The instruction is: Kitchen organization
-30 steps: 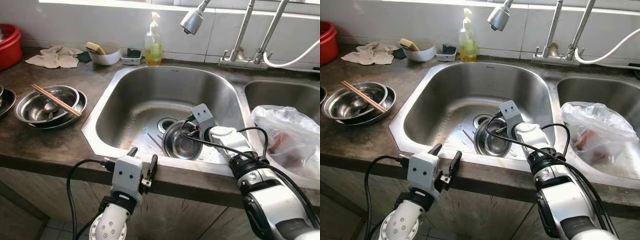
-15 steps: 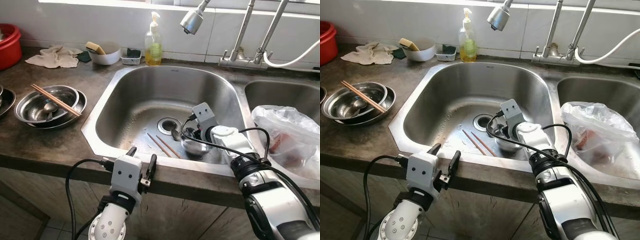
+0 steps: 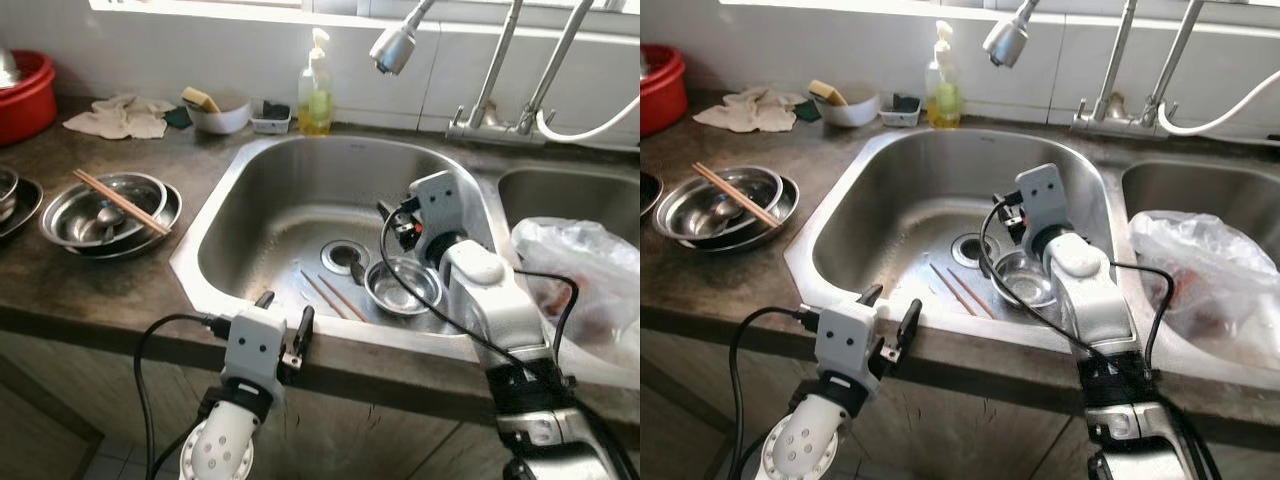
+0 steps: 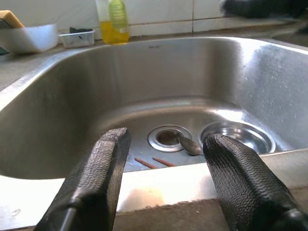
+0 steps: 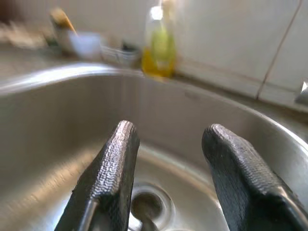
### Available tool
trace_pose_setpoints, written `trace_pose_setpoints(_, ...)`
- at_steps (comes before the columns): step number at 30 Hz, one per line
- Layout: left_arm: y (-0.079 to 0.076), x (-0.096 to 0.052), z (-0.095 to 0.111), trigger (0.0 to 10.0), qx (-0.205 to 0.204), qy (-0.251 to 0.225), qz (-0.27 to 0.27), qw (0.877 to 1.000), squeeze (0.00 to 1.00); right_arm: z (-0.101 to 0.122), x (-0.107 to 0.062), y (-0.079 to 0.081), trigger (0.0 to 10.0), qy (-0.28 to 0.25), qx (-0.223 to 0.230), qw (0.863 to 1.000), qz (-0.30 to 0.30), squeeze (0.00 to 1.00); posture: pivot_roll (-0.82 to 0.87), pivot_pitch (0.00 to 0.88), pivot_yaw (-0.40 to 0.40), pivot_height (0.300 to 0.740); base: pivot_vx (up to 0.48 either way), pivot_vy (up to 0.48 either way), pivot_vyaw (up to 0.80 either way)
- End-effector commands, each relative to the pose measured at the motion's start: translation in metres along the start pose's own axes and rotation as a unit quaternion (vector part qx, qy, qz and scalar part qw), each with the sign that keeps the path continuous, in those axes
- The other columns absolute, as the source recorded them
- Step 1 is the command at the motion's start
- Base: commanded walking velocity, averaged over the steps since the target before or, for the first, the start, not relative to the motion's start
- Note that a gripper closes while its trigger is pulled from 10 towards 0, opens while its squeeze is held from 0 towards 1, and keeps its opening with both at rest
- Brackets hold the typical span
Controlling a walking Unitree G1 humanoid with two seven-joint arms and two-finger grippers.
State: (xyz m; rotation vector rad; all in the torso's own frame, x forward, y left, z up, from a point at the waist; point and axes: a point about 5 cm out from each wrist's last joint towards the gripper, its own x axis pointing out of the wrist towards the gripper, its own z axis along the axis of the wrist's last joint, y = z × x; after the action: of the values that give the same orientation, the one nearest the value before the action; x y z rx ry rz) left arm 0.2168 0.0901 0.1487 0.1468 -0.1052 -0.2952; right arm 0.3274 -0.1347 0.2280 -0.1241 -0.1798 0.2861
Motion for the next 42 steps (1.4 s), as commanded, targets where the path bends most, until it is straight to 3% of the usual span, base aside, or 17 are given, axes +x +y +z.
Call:
trace_pose_setpoints(1,0.001,0.0,-0.003,10.0,0.003,0.003,0.004,1.0,0.0,0.013,-0.012,-0.005,10.0,-0.034,0.005,0.999,-0.025,0.0,0.15,0.093,-0.031,0.74,0.0,0.0,0.0)
trace_pose_setpoints(8,0.001,0.001,-0.003,10.0,0.006,-0.002,-0.001,1.0,0.0,-0.002,-0.054,0.006,10.0,-0.045,0.027,0.996,-0.07,0.0,0.14,0.082,-0.024,0.74,0.0,0.0,0.0)
trace_pose_setpoints(16,0.001,0.001,-0.003,10.0,0.007,-0.002,-0.001,1.0,0.0,-0.002,-0.056,0.007,10.0,-0.046,0.029,0.996,-0.07,0.0,0.14,0.081,-0.02,0.74,0.0,0.0,0.0)
trace_pose_setpoints(18,0.0,-0.001,-0.001,10.0,0.002,-0.008,-0.006,1.0,0.0,-0.016,-0.076,0.013,10.0,-0.035,0.028,0.996,-0.073,0.0,0.14,0.071,-0.018,0.74,0.0,0.0,0.0)
trace_pose_setpoints(20,0.0,-0.002,-0.001,10.0,0.0,-0.009,-0.007,1.0,0.0,-0.022,-0.086,0.018,10.0,-0.029,0.038,0.996,-0.072,0.0,0.14,0.064,-0.019,0.74,0.0,0.0,0.0)
trace_pose_setpoints(27,-0.004,-0.003,-0.005,10.0,0.001,-0.003,-0.012,1.0,0.0,-0.024,-0.092,0.034,10.0,-0.023,0.049,0.996,-0.067,0.0,0.13,0.044,-0.019,0.74,-0.035,0.0,0.0)
trace_pose_setpoints(42,-0.005,-0.003,-0.006,10.0,0.007,-0.007,-0.017,1.0,0.0,-0.027,-0.09,0.037,10.0,-0.023,0.04,0.997,-0.064,0.0,0.14,0.033,-0.025,0.74,-0.285,0.0,0.0)
